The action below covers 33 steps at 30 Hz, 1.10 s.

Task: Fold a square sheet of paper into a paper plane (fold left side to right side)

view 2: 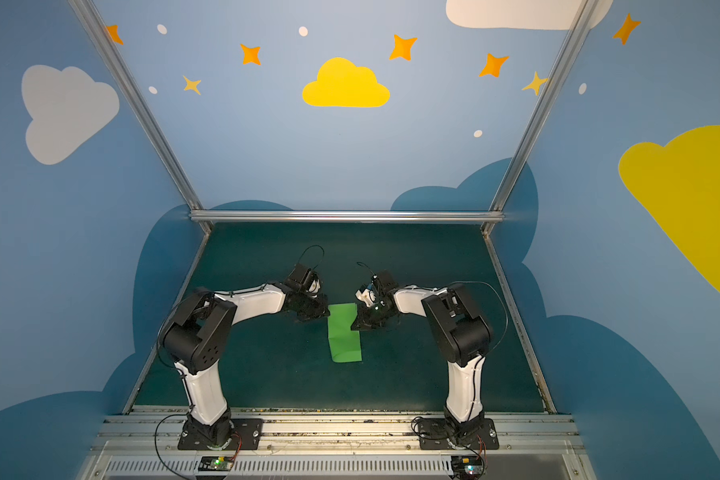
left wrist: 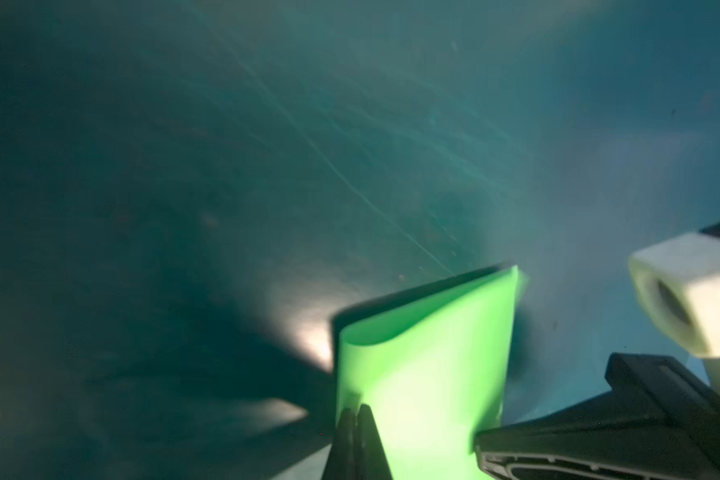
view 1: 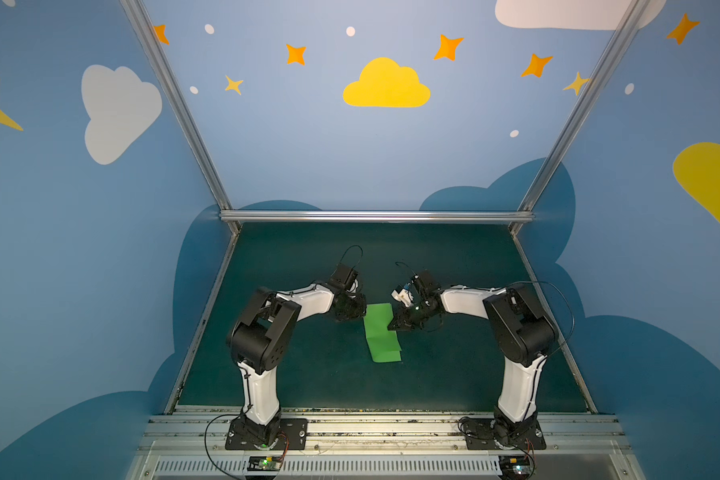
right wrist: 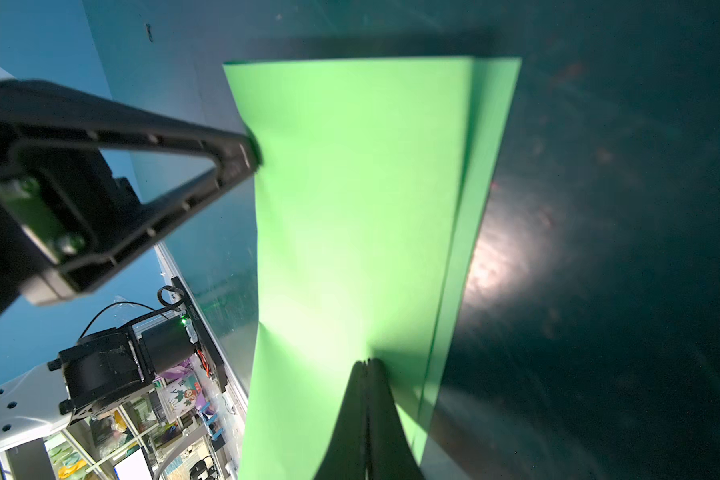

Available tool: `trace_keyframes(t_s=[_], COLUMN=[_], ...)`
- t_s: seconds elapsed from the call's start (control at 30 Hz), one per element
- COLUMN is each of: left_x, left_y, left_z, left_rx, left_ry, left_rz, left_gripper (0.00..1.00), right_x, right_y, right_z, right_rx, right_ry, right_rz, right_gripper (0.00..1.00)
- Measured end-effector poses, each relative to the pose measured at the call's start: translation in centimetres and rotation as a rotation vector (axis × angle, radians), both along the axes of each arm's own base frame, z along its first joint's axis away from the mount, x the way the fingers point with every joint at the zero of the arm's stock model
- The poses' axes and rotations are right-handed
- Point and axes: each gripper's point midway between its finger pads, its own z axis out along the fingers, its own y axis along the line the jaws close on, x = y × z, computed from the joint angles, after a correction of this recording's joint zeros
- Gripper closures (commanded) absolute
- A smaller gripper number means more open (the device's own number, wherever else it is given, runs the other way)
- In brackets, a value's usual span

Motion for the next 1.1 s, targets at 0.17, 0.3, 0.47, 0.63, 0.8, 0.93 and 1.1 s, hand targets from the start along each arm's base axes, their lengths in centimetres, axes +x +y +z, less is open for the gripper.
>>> trace_keyframes(t_s=[0.17,0.3,0.47,0.63,0.8,0.93,1.1], left_x=[0.0,-0.3,-2.2,-5.4,-9.1,-10.5,-10.7], left_y=[0.4,2.6,4.0,1.0,-2.4,-3.2,-3.6], left_z=[0.0,0.1,1.3,4.1,4.1,3.4,3.1], left_rx=[-0.021,-0.002,0.014,-0.040,-0.076,-0.070,-0.077], left_ry=[-0.022,-0.024,-0.023,-0.067,-0.056,-0.039,-0.044], left_rz=[0.005,0.049,0.072,0.013,-0.047,-0.047,-0.033], left_gripper=[0.96,0.96,0.96,0.96,0.96,0.96,0.96], right_x=[0.0,0.0,0.0,0.0,0.0,0.0,0.1], right_y=[0.0,0.0,0.0,0.0,0.0,0.0,0.1], right_z=[0.0,0.0,0.0,0.0,-0.1,-0.1,0.0], right_rx=[-0.001,-0.001,0.000,0.000,0.000,0.001,0.002], right_ry=[0.000,0.000,0.001,0.000,0.002,0.003,0.002], right_rz=[-0.001,-0.001,0.000,0.000,0.000,0.000,0.001], right_gripper=[1.00,1.00,1.00,1.00,1.00,1.00,1.00])
